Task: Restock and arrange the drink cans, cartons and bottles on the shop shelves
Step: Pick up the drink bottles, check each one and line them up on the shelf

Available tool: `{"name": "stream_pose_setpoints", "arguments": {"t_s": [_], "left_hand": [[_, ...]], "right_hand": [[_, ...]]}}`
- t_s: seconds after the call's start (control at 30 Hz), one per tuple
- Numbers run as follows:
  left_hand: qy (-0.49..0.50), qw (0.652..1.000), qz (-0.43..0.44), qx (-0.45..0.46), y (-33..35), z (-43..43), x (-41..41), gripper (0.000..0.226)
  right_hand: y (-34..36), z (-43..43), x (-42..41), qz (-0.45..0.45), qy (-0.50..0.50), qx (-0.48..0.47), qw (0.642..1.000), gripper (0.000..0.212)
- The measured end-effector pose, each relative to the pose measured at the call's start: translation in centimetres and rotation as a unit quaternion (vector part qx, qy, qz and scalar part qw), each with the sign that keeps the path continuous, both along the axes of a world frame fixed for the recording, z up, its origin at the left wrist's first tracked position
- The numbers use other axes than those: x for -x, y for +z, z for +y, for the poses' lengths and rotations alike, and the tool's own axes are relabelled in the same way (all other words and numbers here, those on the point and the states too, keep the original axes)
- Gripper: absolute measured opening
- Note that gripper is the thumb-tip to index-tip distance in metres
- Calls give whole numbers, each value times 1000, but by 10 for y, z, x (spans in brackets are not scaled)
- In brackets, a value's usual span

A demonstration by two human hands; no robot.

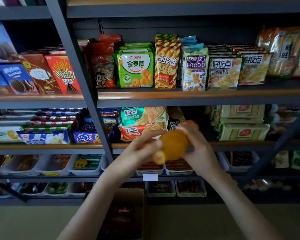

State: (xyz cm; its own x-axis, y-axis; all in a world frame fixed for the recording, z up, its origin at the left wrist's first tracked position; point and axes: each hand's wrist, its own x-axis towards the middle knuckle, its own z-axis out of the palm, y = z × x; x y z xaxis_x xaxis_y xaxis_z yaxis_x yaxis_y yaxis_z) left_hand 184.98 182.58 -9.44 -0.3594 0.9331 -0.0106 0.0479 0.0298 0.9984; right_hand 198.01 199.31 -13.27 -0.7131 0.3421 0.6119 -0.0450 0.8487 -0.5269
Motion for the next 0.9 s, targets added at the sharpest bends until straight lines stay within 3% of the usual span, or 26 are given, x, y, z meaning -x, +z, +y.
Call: {"name": "stream_pose_setpoints", "arguments": {"t_s": [0.07,0.1,0.17,0.23,0.4,0.5,0.57,0.73,0.8,0.9], "left_hand": [[-4,999,-23,-23,-1,-3,2,59],[6,1000,16,-18,-2,-2,0,54],[16,997,79,-2,-6,3,-9,45],[16,995,95,13,-13,8,-17,55],[24,991,134,-6,-31,17,-34,69],[91,983,156,-41,-27,20,-46,59],[128,972,187,-60,-26,22,-49,56],[167,949,255,-84,-20,23,-53,52],[177,938,283,-90,-20,22,-51,54],[186,924,325,-79,-20,22,-48,55]], "right_hand": [[7,-10,-3,32,-31,219,975,56],[11,-11,-4,39,-32,305,951,51],[12,-8,-7,71,-5,431,899,33],[14,-5,-11,108,25,537,836,32],[14,-9,-18,154,55,670,724,88],[17,-11,-22,176,51,705,686,58],[21,-14,-24,167,49,708,684,46],[21,-15,-27,107,42,707,697,51],[22,-15,-29,49,30,672,739,47],[25,-17,-32,-101,-78,547,827,50]]}}
